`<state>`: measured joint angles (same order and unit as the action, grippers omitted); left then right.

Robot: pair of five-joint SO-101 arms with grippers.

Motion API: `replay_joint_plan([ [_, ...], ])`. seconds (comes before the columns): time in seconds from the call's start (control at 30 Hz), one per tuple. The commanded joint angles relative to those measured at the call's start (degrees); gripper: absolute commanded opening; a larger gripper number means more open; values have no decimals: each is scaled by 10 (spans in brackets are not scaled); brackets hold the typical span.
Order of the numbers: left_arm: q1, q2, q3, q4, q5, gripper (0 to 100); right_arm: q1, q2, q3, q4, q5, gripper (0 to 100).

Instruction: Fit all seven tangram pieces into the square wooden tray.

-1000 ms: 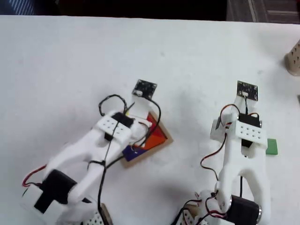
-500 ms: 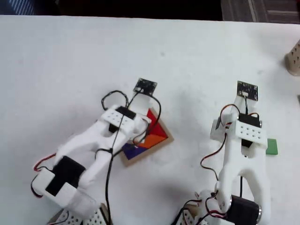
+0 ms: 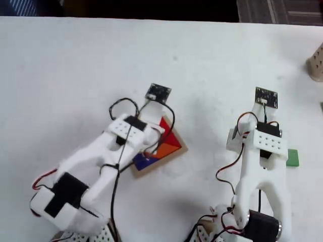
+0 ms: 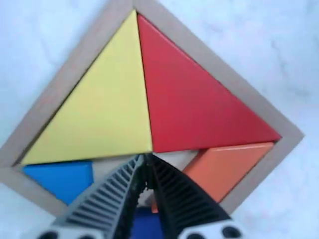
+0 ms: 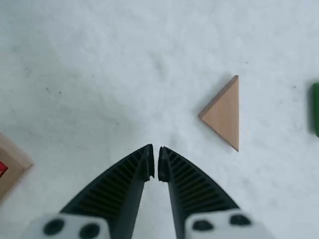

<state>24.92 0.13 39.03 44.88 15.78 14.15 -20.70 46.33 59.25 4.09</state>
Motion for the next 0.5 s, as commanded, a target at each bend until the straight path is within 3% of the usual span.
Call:
replay_joint_plan([
  [0.0,37,-34,15,-38,-8,23,-7,-15,-3,-7,9,18],
  [0.23,109,-35,48,-68,-8,23,-6,-15,-3,-7,9,18],
  [0.47,101,-40,45,-63,-8,23,-7,-15,-3,-7,9,18],
])
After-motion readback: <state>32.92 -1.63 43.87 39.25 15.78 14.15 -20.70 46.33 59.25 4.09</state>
